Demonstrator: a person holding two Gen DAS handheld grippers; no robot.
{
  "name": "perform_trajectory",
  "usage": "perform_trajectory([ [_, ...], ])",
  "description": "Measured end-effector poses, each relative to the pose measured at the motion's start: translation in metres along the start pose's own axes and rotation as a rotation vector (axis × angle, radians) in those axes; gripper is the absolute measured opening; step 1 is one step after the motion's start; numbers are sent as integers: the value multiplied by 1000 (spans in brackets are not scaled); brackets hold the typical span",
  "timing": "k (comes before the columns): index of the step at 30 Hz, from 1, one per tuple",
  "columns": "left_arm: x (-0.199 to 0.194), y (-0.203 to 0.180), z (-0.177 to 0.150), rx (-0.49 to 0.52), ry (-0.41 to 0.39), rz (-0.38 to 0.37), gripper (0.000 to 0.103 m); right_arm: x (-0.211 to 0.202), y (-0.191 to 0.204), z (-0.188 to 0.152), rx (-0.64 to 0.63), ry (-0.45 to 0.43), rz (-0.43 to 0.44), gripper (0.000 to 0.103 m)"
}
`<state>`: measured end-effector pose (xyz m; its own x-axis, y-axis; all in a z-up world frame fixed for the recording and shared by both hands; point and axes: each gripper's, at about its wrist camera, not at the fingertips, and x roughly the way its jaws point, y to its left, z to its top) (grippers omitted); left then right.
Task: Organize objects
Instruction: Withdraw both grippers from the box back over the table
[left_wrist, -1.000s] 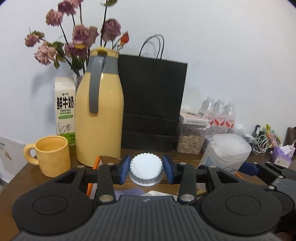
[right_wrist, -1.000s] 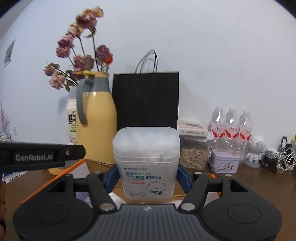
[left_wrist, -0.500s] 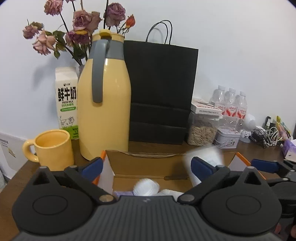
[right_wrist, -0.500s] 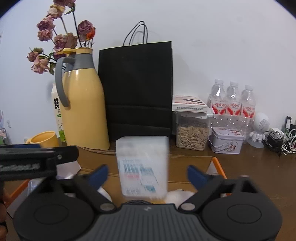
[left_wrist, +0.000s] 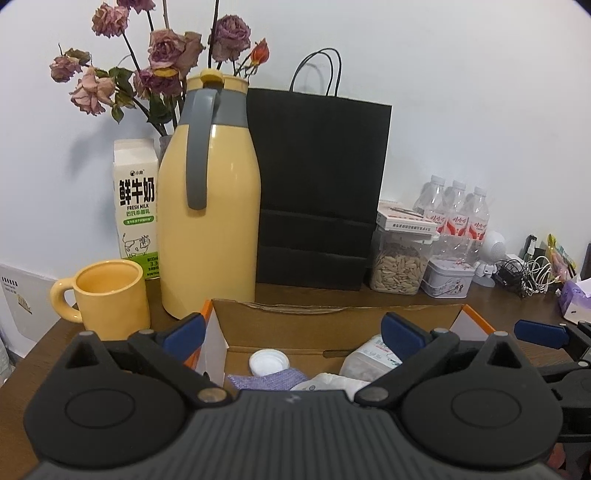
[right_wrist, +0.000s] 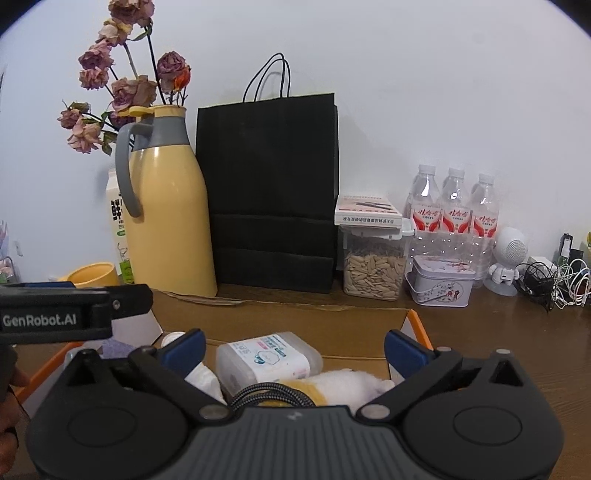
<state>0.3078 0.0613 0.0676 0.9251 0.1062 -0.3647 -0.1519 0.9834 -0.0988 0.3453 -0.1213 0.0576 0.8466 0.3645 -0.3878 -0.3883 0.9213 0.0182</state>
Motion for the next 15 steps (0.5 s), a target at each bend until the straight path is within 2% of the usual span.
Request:
perform_trajectory([
  [10, -47, 0, -2, 10, -63, -8, 103, -43, 3, -2, -24, -68, 3, 103],
  [15, -71, 1, -13, 12, -67, -8, 103, -68, 6, -14, -52, -69, 13, 103],
])
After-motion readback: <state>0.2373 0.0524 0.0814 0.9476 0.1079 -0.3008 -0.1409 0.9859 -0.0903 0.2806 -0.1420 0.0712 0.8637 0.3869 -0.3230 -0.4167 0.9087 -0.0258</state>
